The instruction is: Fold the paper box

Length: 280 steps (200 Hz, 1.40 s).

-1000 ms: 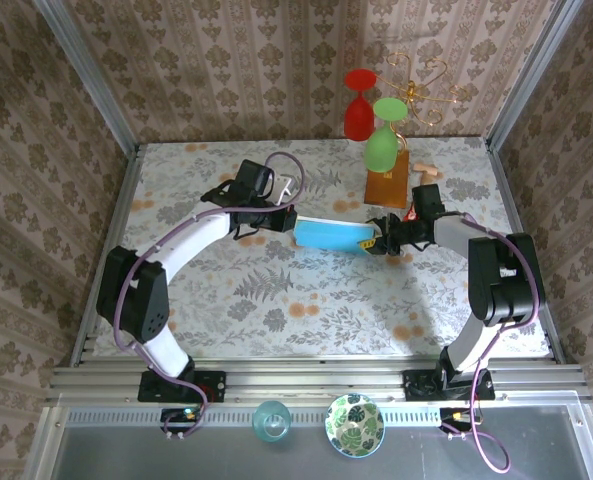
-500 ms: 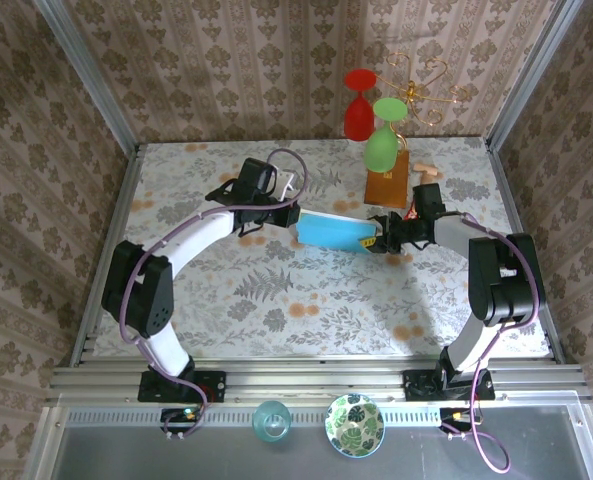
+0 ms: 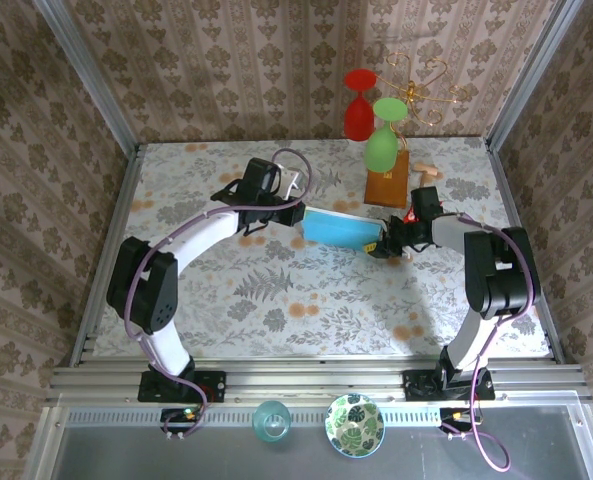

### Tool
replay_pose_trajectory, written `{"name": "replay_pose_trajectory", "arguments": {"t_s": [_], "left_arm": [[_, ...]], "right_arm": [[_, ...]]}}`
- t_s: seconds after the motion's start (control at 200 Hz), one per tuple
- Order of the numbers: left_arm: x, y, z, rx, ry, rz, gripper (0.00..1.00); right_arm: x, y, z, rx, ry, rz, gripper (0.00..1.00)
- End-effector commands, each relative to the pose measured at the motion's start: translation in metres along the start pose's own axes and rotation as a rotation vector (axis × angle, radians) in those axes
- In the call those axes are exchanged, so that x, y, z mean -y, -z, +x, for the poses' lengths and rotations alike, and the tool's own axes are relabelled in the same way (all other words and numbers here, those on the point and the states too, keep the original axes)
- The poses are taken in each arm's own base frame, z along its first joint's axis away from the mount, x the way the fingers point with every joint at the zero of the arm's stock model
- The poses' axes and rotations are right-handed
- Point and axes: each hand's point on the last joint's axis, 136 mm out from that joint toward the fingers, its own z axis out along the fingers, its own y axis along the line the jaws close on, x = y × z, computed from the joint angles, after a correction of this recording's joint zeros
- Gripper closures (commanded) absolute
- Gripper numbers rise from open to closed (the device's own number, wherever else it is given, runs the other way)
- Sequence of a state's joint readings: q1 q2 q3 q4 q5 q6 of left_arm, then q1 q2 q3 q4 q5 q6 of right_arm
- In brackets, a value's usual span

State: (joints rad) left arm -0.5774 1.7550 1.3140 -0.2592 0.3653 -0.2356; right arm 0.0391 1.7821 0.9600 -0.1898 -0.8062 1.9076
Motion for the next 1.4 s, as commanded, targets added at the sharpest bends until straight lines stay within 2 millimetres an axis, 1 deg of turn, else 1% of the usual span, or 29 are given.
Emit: {"name": "replay_pose_trajectory", "arguments": {"t_s": [0.0,0.135,0.345,0.44,0.515,0.695,0.795,0.805,0.845,0.935,0.99,1.055,1.12,1.205,1.235,1.285,1.34,1.395], "left_arm": [[-0.022,-0.025,0.065,-0.217,0.058,-0.077,1.00],[-0.024,-0.028,0.064,-0.224,0.057,-0.092,1.00],[-0.026,-0.032,0.064,-0.233,0.055,-0.099,1.00],[-0.025,-0.036,0.063,-0.234,0.052,-0.100,1.00],[-0.026,-0.038,0.062,-0.238,0.049,-0.103,1.00],[-0.025,-0.041,0.060,-0.246,0.037,-0.108,1.00],[-0.024,-0.041,0.059,-0.250,0.031,-0.112,1.00],[-0.024,-0.041,0.059,-0.249,0.031,-0.111,1.00],[-0.025,-0.042,0.060,-0.252,0.031,-0.114,1.00],[-0.024,-0.043,0.059,-0.254,0.029,-0.114,1.00],[-0.023,-0.043,0.060,-0.256,0.028,-0.113,1.00],[-0.023,-0.043,0.059,-0.257,0.028,-0.113,1.00],[-0.022,-0.044,0.059,-0.258,0.025,-0.113,1.00],[-0.022,-0.044,0.059,-0.261,0.024,-0.111,1.00],[-0.021,-0.044,0.059,-0.262,0.022,-0.110,1.00],[-0.022,-0.044,0.059,-0.264,0.023,-0.111,1.00],[-0.021,-0.045,0.059,-0.265,0.022,-0.109,1.00],[-0.020,-0.045,0.059,-0.267,0.018,-0.109,1.00]], "right_arm": [[-0.001,0.000,-0.010,0.040,-0.017,0.008,0.56],[-0.005,0.004,-0.009,0.041,-0.012,-0.001,0.50],[-0.013,0.017,-0.007,0.048,0.008,-0.030,0.41],[-0.014,0.022,-0.005,0.057,0.015,-0.038,0.38],[-0.013,0.029,-0.007,0.078,0.023,-0.041,0.37],[-0.007,0.053,-0.011,0.145,0.053,-0.046,0.36],[-0.009,0.076,-0.012,0.215,0.112,-0.057,0.36],[-0.005,0.078,-0.014,0.225,0.105,-0.044,0.36],[-0.003,0.088,-0.015,0.258,0.121,-0.042,0.36],[-0.004,0.111,-0.018,0.333,0.179,-0.059,0.36],[-0.008,0.127,-0.020,0.399,0.257,-0.074,0.37],[-0.019,0.150,-0.015,0.497,0.418,-0.084,0.42],[-0.033,0.173,-0.003,0.603,0.626,-0.064,0.48],[-0.046,0.191,0.016,0.710,0.902,-0.004,0.56],[-0.047,0.195,0.024,0.744,0.997,0.035,0.58],[-0.049,0.195,0.036,0.778,1.160,0.110,0.62],[-0.048,0.191,0.047,0.791,1.305,0.200,0.64],[-0.044,0.180,0.055,0.770,1.430,0.289,0.64]]}}
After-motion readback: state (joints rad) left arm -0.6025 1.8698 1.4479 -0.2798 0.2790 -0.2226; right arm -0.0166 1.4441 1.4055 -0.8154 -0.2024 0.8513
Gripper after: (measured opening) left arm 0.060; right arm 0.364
